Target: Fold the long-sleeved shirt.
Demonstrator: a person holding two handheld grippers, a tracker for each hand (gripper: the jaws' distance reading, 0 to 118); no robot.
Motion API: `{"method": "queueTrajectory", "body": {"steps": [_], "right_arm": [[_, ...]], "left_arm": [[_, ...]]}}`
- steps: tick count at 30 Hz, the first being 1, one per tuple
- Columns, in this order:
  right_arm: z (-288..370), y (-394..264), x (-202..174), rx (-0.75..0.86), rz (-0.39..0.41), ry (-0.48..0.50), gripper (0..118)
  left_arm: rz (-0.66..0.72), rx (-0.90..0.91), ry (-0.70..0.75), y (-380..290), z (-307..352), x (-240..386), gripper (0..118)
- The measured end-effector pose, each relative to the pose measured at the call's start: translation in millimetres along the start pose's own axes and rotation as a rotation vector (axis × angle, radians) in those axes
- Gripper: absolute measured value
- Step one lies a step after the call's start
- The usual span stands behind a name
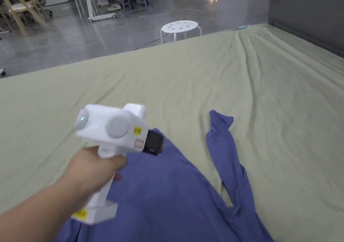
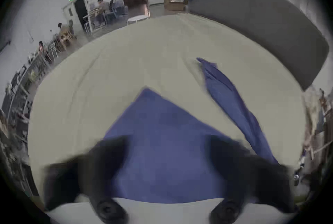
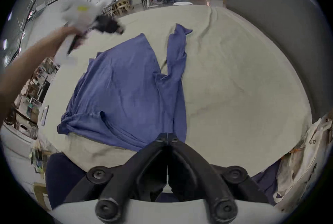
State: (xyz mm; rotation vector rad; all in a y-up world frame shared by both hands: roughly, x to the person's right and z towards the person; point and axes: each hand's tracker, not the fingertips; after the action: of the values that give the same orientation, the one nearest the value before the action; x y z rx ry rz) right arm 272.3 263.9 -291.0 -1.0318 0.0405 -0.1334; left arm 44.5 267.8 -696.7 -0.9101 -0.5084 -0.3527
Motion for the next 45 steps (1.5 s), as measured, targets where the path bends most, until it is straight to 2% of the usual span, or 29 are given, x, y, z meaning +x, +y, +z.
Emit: {"method": "queueTrajectory", "body": {"steps": [1,4,6,9,10,12,13,14,16,17,18,19,20,21,24,26,28,29,30,31,32,33,34,35,36,37,38,43,45], "right_arm": [[-8,0,6,-0.013,-0.011,0.006,0],[-18,-1,20,-0.033,-0.094,0.057,0],[-25,-5,31,-0.044,-0.138,0.062,0],[-22,-10,37,-0.054,-0.117,0.054,0],[-21,-10,40,-0.053,-0.116,0.056,0],[-15,-9,38,-0.035,-0.125,0.050,0],[-15,-8,40,-0.030,-0.124,0.047,0],[-16,-7,41,-0.030,-0.127,0.033,0],[-16,-5,39,-0.030,-0.149,0.016,0],[-19,-5,42,-0.045,-0.181,0.020,0],[-22,-5,45,-0.067,-0.233,0.036,10],[-24,-1,45,-0.069,-0.287,0.070,61],[-27,0,50,-0.066,-0.347,0.097,104],[-30,0,51,-0.079,-0.387,0.099,118],[-44,2,47,-0.067,-0.347,0.059,117],[-63,2,42,-0.169,-0.346,0.029,117],[-85,1,33,-0.236,-0.366,0.059,113],[-93,1,27,-0.268,-0.350,0.045,102],[-101,1,16,-0.294,-0.296,0.008,83],[-106,-2,9,-0.303,-0.163,-0.110,71],[-111,-4,-6,-0.302,-0.010,-0.178,68],[-109,-7,-17,-0.272,0.058,-0.170,66],[-101,-7,-24,-0.230,0.097,-0.203,58],[-94,-11,-29,-0.220,0.152,-0.208,41],[-90,-13,-36,-0.216,0.214,-0.222,13],[-87,-14,-42,-0.205,0.237,-0.232,1],[-82,-15,-46,-0.195,0.232,-0.258,0],[-24,5,-24,-0.109,0.099,-0.180,0],[6,18,-27,-0.050,0.107,-0.139,0]], "left_arm": [[0.009,-0.028,-0.007,19,-29,-7,118],[0.083,-0.066,0.043,54,-89,-20,114],[0.055,-0.105,0.101,59,-124,-21,114],[-0.037,-0.206,0.146,37,-165,-16,106],[-0.014,-0.237,0.110,30,-173,-15,103],[0.085,-0.147,0.075,26,-166,-27,99],[0.064,-0.166,0.069,26,-162,-28,85],[0.065,-0.166,0.064,29,-156,-25,64],[0.001,-0.168,0.008,39,-149,-15,5],[-0.086,-0.165,0.046,41,-143,0,4],[-0.205,-0.157,0.104,40,-138,14,4],[-0.290,-0.159,0.149,41,-136,22,4],[-0.301,-0.185,0.114,38,-137,26,4],[-0.283,-0.193,0.081,38,-135,27,4],[-0.284,-0.145,0.119,36,-120,25,4],[-0.258,-0.113,0.132,40,-110,16,4],[-0.221,-0.086,0.156,40,-93,9,4],[-0.189,-0.073,0.155,41,-85,3,4],[-0.166,-0.064,0.161,43,-77,-3,4],[-0.145,-0.051,0.166,43,-68,-9,4],[-0.123,-0.040,0.167,41,-50,-6,4],[-0.109,-0.040,0.160,40,-39,-10,4],[-0.101,-0.034,0.156,38,-28,-13,4],[-0.099,-0.026,0.154,36,-15,-15,4],[-0.102,-0.016,0.156,36,0,-16,4],[-0.107,-0.007,0.161,34,15,-18,4],[-0.109,0.001,0.160,32,31,-19,4],[-0.078,0.081,0.158,27,117,-34,4],[-0.072,0.110,0.163,29,151,-43,4]]}}
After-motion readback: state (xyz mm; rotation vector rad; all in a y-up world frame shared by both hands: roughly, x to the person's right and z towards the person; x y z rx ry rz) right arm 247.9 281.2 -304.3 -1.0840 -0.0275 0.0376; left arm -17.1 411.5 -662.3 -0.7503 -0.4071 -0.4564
